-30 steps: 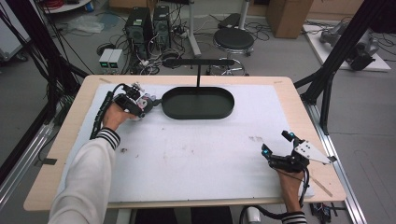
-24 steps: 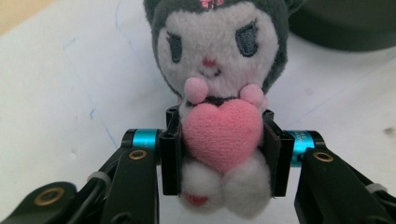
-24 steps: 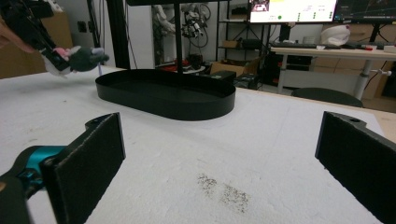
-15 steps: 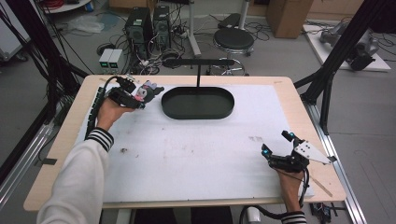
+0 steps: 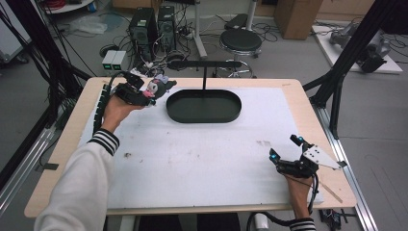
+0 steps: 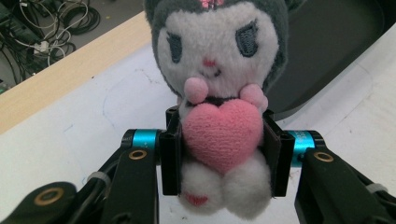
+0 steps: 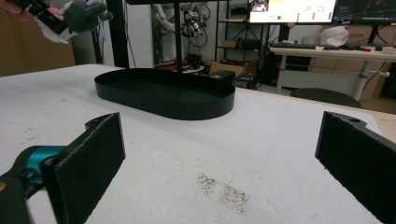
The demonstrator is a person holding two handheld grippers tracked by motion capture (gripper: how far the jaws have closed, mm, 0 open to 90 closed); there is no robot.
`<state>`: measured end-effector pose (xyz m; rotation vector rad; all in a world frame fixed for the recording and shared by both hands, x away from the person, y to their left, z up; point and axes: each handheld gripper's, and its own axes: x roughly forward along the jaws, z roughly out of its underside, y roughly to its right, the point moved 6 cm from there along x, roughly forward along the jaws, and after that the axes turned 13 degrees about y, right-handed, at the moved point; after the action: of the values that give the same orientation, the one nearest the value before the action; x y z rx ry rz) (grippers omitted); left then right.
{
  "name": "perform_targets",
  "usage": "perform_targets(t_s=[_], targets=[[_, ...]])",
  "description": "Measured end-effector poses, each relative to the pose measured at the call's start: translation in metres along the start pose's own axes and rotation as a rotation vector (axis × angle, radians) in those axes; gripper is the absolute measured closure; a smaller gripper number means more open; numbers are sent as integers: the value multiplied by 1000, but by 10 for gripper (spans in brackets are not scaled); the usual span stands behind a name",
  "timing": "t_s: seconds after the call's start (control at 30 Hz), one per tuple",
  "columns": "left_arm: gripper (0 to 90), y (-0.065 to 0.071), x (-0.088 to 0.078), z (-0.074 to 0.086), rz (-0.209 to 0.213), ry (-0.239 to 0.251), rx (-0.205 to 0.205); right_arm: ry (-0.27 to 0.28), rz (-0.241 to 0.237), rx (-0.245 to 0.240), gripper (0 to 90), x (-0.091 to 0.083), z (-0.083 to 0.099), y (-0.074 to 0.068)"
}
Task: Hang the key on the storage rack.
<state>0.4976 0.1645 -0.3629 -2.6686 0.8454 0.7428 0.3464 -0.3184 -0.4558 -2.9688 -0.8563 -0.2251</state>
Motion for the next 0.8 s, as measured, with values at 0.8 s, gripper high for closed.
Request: perform_targets(t_s=[0.8], targets=[[587,13,-3,-47,10,79,-16,-1,0,5,4,0,0,0]])
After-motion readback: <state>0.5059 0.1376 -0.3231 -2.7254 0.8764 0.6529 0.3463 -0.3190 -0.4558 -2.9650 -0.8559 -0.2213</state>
